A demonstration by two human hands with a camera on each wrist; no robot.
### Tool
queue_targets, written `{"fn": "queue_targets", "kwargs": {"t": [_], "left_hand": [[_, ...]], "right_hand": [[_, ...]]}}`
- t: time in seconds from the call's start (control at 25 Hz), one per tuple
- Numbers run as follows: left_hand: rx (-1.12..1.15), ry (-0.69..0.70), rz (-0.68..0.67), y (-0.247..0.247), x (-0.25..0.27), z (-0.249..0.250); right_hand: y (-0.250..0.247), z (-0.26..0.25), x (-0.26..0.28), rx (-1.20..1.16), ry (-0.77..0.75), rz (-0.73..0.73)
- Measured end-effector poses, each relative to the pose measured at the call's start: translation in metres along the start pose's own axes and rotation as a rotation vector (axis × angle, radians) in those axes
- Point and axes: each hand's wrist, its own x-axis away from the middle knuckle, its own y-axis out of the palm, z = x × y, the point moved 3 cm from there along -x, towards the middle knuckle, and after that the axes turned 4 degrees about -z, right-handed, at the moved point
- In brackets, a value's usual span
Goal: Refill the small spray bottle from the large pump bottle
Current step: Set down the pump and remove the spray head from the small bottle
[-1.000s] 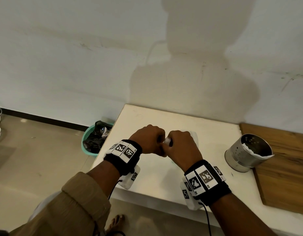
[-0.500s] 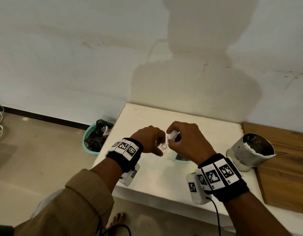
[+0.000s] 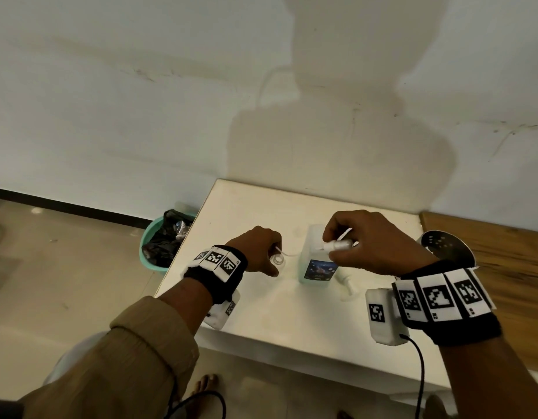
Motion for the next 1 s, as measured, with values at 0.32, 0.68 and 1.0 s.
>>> {"fn": "queue_targets", "kwargs": {"t": [0.32,0.68,1.0], "left_hand": [[-0.104,-0.049,-0.031,-0.004,0.002,-0.004],[-0.101,-0.055,-0.015,-0.009,0.002,-0.003],[-0.053,-0.024,-0.041,-0.022,0.005,-0.004]], "right_hand": [[0.02,0.016,0.002,0.074,0.007,-0.156],[0.044,0.056,-0.001,0.097,0.206,-0.288],[0.068,0.092,-0.007,0.128,0.357,-0.359]]}}
